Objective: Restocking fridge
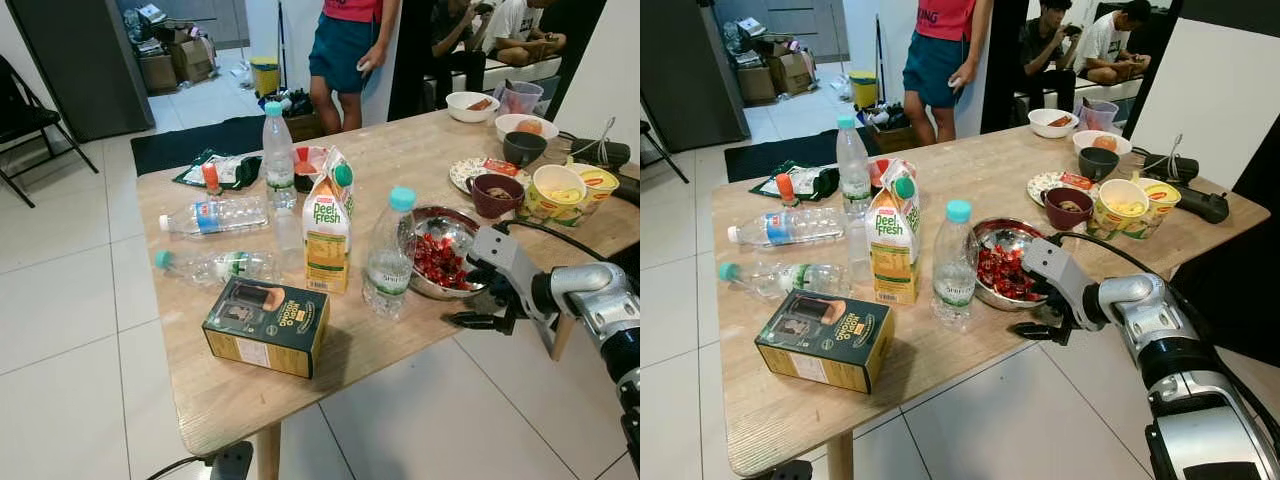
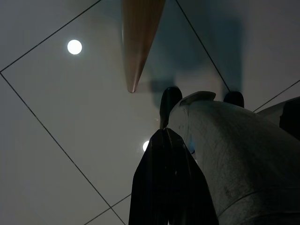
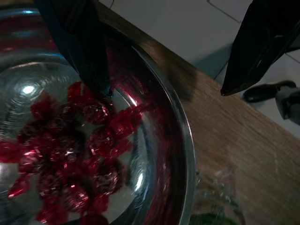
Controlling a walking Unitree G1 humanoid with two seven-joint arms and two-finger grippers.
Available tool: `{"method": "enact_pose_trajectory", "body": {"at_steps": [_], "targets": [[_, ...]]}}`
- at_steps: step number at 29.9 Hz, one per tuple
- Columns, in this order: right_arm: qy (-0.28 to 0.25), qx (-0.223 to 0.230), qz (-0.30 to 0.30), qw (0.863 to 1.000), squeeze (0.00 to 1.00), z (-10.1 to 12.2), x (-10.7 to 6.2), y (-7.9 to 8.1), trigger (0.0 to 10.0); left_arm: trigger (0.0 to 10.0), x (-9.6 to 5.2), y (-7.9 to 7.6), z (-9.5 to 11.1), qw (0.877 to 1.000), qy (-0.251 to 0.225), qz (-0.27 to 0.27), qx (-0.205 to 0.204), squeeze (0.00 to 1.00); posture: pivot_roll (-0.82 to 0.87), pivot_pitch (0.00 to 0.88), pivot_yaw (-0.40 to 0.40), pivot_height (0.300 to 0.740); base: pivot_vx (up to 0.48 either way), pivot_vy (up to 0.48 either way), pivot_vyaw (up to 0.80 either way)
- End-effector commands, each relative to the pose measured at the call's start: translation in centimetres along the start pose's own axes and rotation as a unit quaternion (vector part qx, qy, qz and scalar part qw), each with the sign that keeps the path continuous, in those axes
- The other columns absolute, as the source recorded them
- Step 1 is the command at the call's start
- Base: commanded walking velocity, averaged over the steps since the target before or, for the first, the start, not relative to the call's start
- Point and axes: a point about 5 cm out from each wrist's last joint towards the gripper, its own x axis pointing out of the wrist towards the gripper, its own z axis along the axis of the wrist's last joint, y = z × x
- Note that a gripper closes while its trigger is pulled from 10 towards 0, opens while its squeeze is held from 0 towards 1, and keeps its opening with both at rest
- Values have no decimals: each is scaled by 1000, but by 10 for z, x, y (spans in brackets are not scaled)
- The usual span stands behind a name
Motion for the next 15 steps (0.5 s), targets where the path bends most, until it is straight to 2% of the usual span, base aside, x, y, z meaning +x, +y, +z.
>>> {"method": "enact_pose_trajectory", "body": {"at_steps": [1,7,15], "targets": [[6,6,-3,1000,0,-5,-2,0,10000,10000,0,-3,-8,1000,15,-6,2,0,64,0,-44,740,0,0,0],[-8,8,-2,1000,0,0,-3,-1,10000,10000,0,-3,-8,1000,15,-6,2,0,64,0,-45,740,0,0,0],[-58,12,6,998,0,12,-7,-3,10000,10000,0,-3,-8,1000,15,-6,0,0,65,0,-44,740,0,0,0]]}}
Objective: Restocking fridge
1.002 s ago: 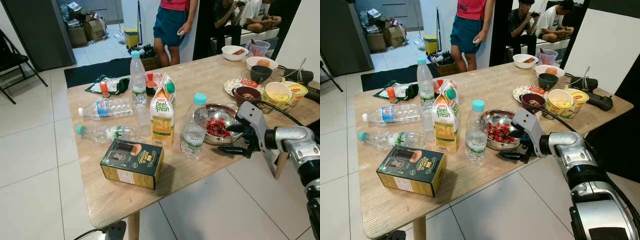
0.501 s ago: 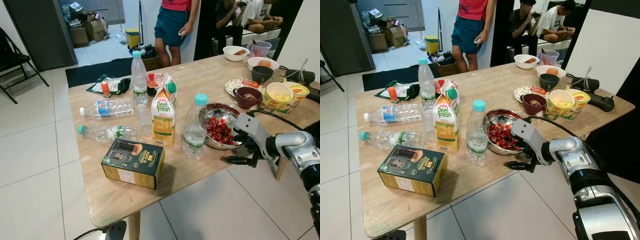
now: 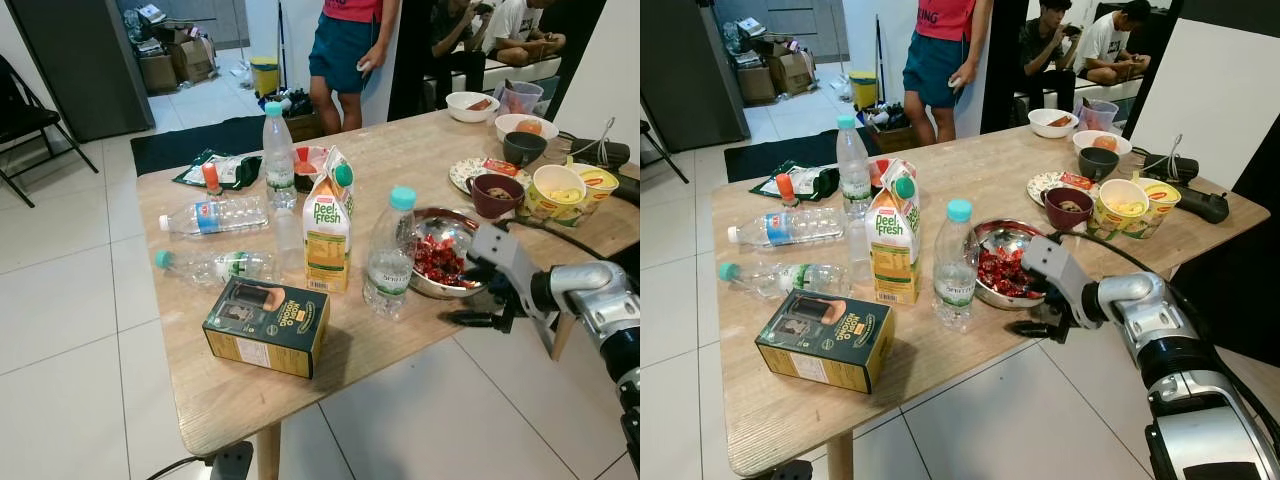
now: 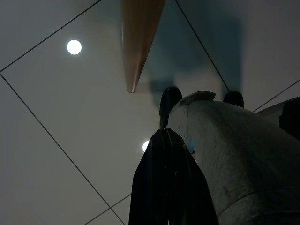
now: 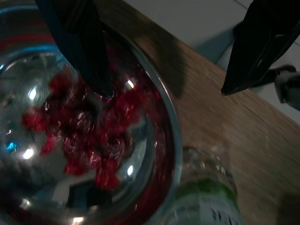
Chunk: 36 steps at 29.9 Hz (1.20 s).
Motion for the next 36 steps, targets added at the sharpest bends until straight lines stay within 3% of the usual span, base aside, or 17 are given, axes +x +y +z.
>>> {"method": "enact_pose_trajectory", "body": {"at_steps": [1,4,9,18,26,31,36], "targets": [[-20,3,4,1000,0,5,-3,-1,10000,10000,0,-3,-8,1000,15,-5,1,0,65,0,-43,740,0,0,0],[-50,5,16,999,0,12,-7,-1,10000,10000,0,-3,-8,1000,16,-5,1,0,65,0,-44,740,0,0,0],[-56,9,35,998,0,13,-8,2,10000,10000,0,-3,-8,1000,16,-5,0,0,64,0,-43,740,0,0,0],[-26,39,87,995,0,-1,-9,13,10000,10000,0,-4,-8,1000,17,-7,3,0,66,0,-43,740,0,0,0],[-19,47,83,995,0,-2,-11,13,10000,10000,0,-4,-8,1000,19,-9,9,0,65,0,-43,740,0,0,0],[-53,49,85,994,0,7,-15,12,10000,10000,0,-4,-8,1000,20,-9,13,0,65,0,-42,740,0,0,0],[-48,43,50,997,0,8,-15,5,10000,10000,0,-3,-8,1000,21,-10,15,0,63,0,-40,740,0,0,0]]}}
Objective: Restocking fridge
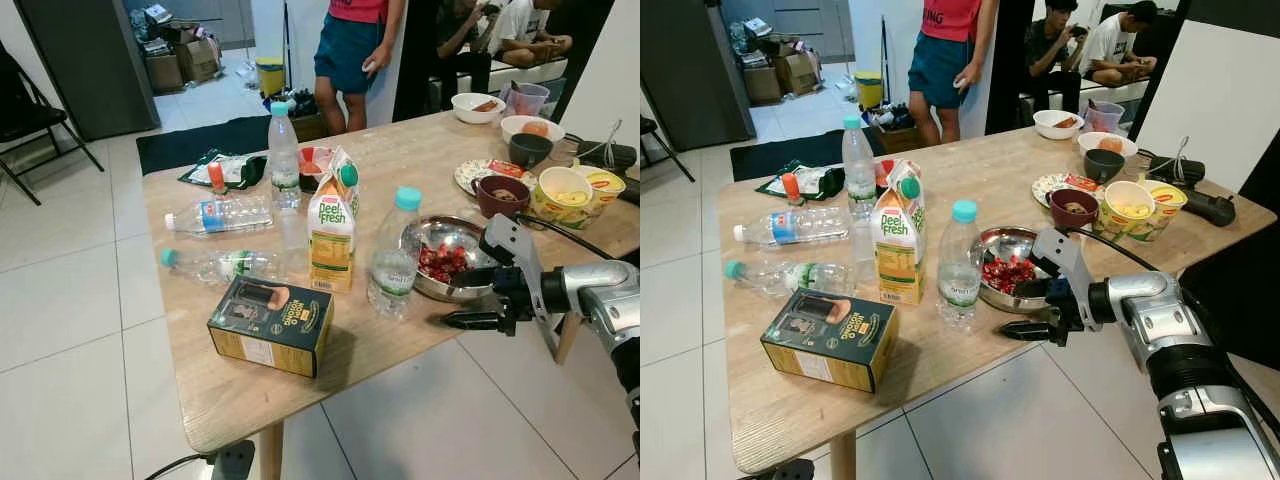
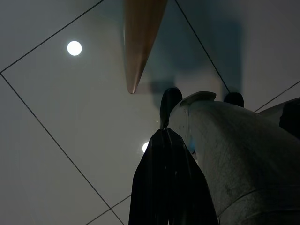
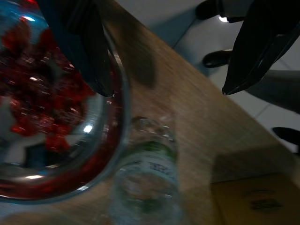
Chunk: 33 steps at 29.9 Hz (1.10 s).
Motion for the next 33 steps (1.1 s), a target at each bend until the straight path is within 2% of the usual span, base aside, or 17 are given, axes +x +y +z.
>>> {"method": "enact_pose_trajectory", "body": {"at_steps": [1,19,24,33], "targets": [[4,-8,-26,1000,0,3,-4,-7,10000,10000,-1,-3,-10,1000,22,-7,9,0,66,0,-40,740,0,0,0],[27,-12,-69,997,0,5,3,-17,10000,10000,-1,-3,-10,1000,21,-7,3,0,69,0,-40,740,0,0,0],[51,-17,-43,998,0,3,16,-14,10000,10000,-1,-3,-10,1000,21,-7,-1,0,72,0,-39,740,0,0,0],[71,-14,-14,997,0,-2,28,-8,10000,10000,-1,-3,-11,1000,22,-7,-5,0,75,0,-31,740,0,0,0]]}}
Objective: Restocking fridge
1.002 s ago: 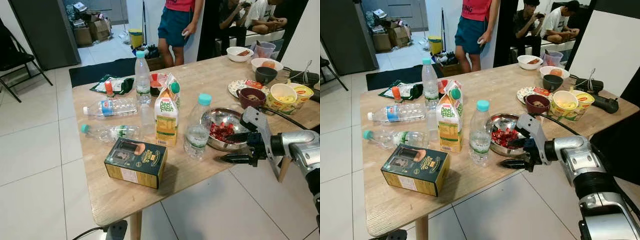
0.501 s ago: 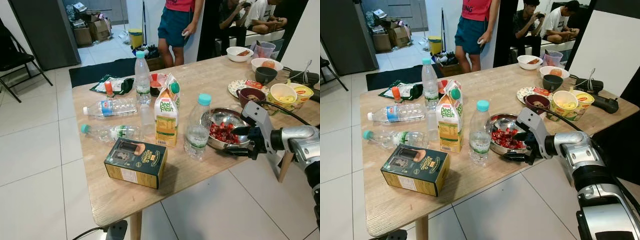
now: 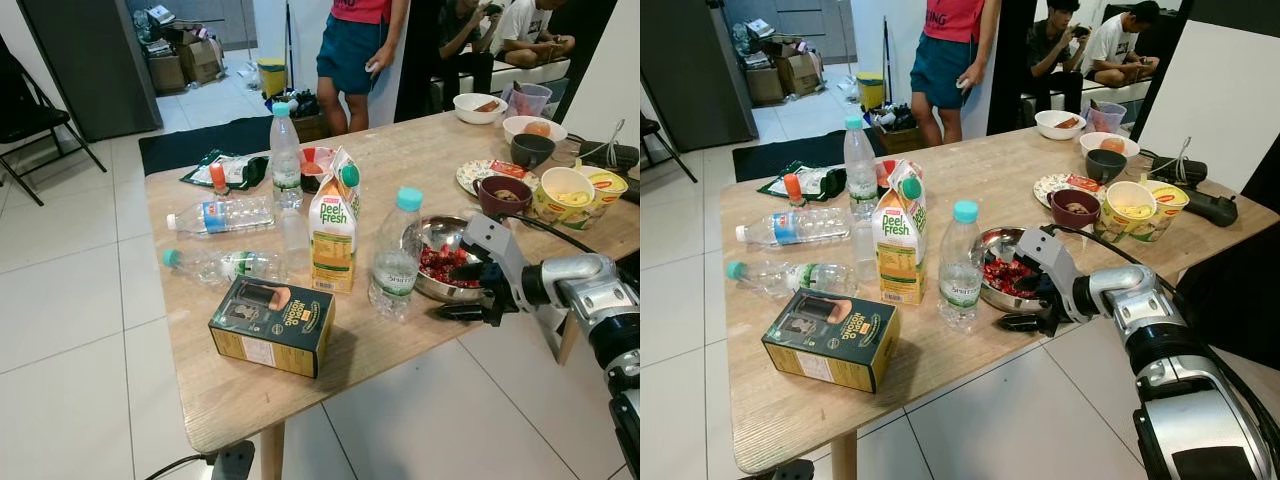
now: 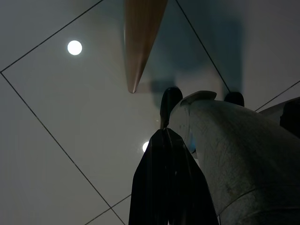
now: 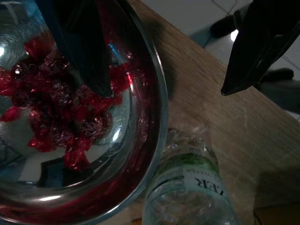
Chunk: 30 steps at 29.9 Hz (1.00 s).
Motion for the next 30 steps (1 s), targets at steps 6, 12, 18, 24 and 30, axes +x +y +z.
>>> {"method": "enact_pose_trajectory", "body": {"at_steps": [6,12,18,24,30], "targets": [[13,1,21,1000,0,-2,12,6,10000,10000,-1,-3,-10,1000,22,-8,-2,0,78,0,-35,740,0,0,0],[42,0,38,998,0,-7,19,11,10000,10000,-1,-4,-11,1000,23,-9,-1,0,78,0,-37,740,0,0,0],[65,-11,42,997,0,-8,21,11,10000,10000,-1,-4,-11,1000,24,-9,3,0,80,0,-37,740,0,0,0],[69,-14,48,996,0,-8,21,11,10000,10000,-1,-4,-11,1000,26,-10,12,0,81,0,-35,740,0,0,0],[69,-15,51,996,0,-8,21,12,0,10000,-1,-3,-11,999,28,-11,19,0,81,0,-32,740,0,0,0]]}}
